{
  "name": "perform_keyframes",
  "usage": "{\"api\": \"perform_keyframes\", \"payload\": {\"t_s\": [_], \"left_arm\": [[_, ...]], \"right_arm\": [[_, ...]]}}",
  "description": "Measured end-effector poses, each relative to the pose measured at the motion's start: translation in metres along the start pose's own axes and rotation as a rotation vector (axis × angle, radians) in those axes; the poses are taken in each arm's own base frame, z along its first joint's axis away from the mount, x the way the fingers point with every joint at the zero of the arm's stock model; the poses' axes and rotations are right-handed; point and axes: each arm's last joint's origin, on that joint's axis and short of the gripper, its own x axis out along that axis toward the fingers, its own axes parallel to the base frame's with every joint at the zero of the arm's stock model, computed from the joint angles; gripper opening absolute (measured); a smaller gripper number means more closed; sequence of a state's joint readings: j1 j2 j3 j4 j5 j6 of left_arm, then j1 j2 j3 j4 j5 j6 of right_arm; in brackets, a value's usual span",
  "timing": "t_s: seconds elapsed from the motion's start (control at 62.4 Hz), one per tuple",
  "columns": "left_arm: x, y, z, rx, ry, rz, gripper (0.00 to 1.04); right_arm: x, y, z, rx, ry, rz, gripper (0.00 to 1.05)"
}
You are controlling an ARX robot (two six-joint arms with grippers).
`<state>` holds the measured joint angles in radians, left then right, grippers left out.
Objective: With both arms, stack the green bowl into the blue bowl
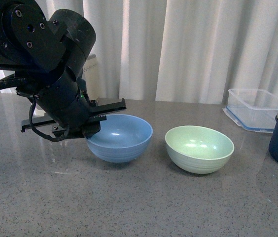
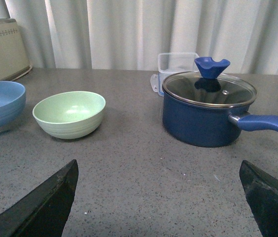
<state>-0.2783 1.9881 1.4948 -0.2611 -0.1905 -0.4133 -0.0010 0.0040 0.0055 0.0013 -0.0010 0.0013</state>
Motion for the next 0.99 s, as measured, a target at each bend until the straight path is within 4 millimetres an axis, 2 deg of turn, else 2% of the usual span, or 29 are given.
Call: {"api": "perform_keyframes", "payload": {"t_s": [0.897, 0.993], "left_arm": [[0.016, -0.012, -0.006, 0.018, 0.023, -0.012, 0.04], [0.017, -0.012, -0.007, 0.017, 0.031, -0.013, 0.16]], "right_arm": [[0.000, 0.000, 0.000, 0.000, 0.000, 0.000, 0.95], [0.000, 0.000, 0.000, 0.000, 0.000, 0.000, 0.95]]}}
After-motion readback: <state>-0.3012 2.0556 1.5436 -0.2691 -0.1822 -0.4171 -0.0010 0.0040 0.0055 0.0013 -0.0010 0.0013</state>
